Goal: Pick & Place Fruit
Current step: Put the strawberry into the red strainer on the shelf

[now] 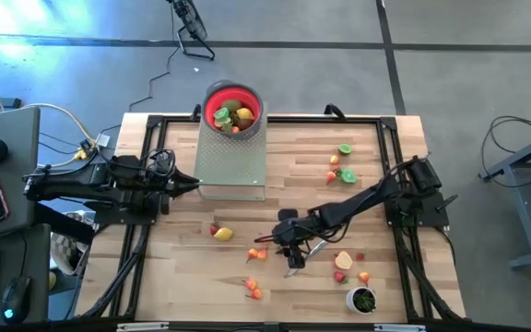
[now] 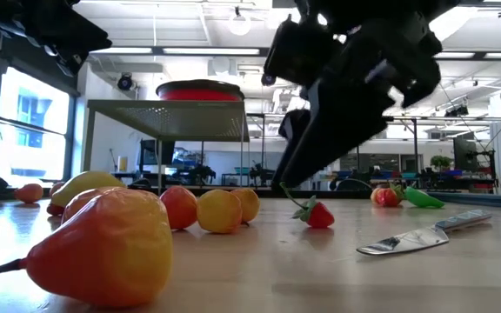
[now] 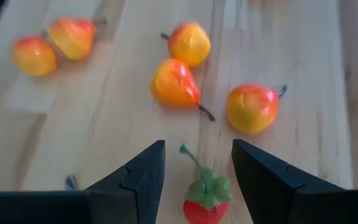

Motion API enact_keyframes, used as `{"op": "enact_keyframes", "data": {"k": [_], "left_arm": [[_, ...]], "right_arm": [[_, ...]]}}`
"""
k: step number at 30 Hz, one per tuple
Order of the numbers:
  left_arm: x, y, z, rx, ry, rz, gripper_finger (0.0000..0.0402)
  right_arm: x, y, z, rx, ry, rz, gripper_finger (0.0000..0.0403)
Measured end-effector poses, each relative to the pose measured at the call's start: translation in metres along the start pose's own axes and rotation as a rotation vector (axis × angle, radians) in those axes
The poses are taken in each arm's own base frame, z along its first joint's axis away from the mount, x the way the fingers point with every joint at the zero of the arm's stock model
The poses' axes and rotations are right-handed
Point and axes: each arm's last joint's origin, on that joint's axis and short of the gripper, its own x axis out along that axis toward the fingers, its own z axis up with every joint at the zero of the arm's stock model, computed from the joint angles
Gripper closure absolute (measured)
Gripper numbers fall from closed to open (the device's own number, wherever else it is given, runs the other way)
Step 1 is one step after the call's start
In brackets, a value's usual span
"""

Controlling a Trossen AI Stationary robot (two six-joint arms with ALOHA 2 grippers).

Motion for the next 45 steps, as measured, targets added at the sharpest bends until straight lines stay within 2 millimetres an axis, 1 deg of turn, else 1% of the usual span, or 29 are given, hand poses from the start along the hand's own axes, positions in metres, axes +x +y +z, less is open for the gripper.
{"op": "enact_keyframes", "data": {"k": [4,7,14,17,33,41,45], "left_arm": [[0.000,0.000,0.000,0.000,-0.001,0.000,0.0334],[0.000,0.000,0.000,0.000,-0.001,0.000,0.0334],[0.000,0.000,0.000,0.000,-0.001,0.001,0.0334],[0.000,0.000,0.000,0.000,-0.001,0.001,0.0334],[0.000,0.000,0.000,-0.004,-0.001,0.001,0.0334],[0.000,0.000,0.000,-0.004,-0.002,0.004,0.0334],[0.000,0.000,0.000,-0.004,-0.002,0.004,0.0334]], "right_arm": [[0.011,-0.001,-0.006,0.000,0.016,0.007,0.0224],[0.015,-0.001,-0.010,0.001,0.030,0.005,0.0224],[0.016,-0.001,-0.008,0.008,0.013,0.007,0.0225],[0.016,0.000,-0.008,0.008,0.010,0.007,0.0233],[0.016,0.000,-0.007,0.008,-0.001,0.010,0.0351],[0.017,0.000,-0.007,0.007,-0.002,0.011,0.0395],[0.016,0.000,-0.007,0.007,-0.002,0.011,0.0399]]}}
